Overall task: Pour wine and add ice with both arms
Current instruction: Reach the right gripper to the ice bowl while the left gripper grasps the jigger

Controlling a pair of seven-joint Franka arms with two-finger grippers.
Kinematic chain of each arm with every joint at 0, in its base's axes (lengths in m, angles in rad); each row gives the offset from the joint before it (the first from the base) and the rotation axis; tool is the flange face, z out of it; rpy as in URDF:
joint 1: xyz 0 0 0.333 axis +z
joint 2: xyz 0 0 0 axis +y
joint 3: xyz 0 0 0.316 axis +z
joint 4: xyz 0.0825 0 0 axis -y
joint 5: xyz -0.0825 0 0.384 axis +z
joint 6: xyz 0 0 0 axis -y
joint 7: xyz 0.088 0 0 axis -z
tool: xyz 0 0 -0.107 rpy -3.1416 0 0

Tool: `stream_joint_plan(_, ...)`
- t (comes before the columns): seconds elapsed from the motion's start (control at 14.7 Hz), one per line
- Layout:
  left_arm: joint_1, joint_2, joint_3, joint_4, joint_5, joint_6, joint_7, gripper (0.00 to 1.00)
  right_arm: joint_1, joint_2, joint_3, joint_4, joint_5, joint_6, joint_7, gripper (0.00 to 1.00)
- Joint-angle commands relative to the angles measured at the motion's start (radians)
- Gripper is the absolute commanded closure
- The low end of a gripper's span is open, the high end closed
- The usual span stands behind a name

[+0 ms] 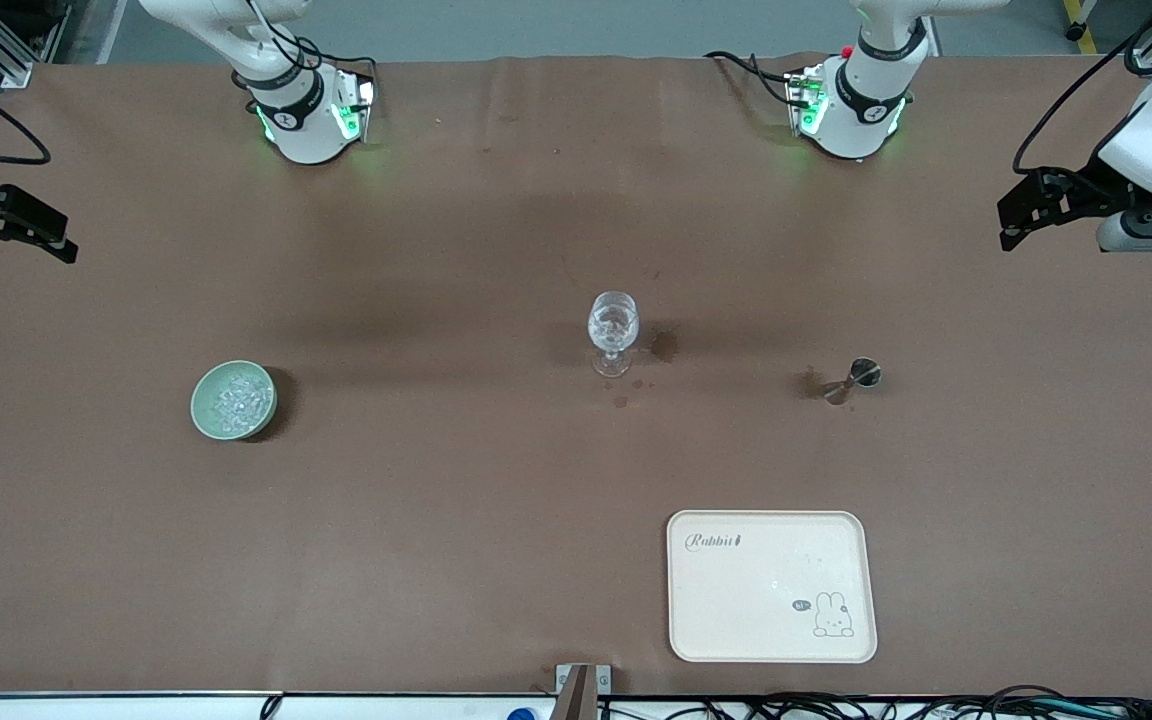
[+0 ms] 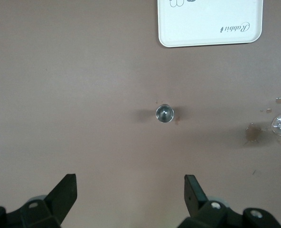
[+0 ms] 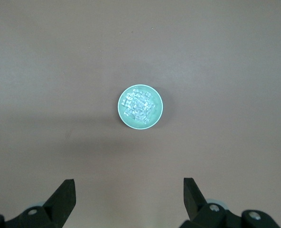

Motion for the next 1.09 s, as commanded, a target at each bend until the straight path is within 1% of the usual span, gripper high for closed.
stream_joint_plan(0.0,0.003,0.000,0.000,0.013,0.012,-0.014,0.003,0.00,0.010,-0.021,0.004,-0.008,-0.009,-0.025,0.066,0.00)
stream_joint_plan(0.2,0.003,0.006,0.003,0.014,0.003,-0.013,-0.001,0.00,0.016,-0.021,0.004,-0.009,-0.009,-0.036,0.074,0.00)
stream_joint_plan(0.34,0.009,0.077,0.011,0.083,0.004,-0.005,0.002,0.00,0.018,-0.021,0.004,-0.008,-0.009,-0.035,0.074,0.00)
stream_joint_plan(0.54,0.047,0.124,0.017,0.093,0.006,0.017,0.019,0.00,0.018,-0.019,0.006,-0.008,-0.009,-0.033,0.076,0.00)
stream_joint_plan(0.68,0.052,0.170,0.018,0.094,0.001,0.026,-0.021,0.00,0.015,-0.018,0.006,-0.008,-0.009,-0.030,0.074,0.00)
stream_joint_plan(0.75,0.075,0.199,0.018,0.094,-0.009,0.026,-0.085,0.00,0.015,-0.016,0.006,-0.009,-0.009,-0.030,0.074,0.00)
stream_joint_plan(0.88,0.110,0.250,0.018,0.099,-0.078,0.027,-0.228,0.01,0.015,-0.016,0.006,-0.009,-0.009,-0.032,0.074,0.00)
stream_joint_plan(1.02,0.124,0.311,0.017,0.128,-0.098,0.027,-0.323,0.02,0.015,-0.016,0.006,-0.011,-0.010,-0.030,0.074,0.00)
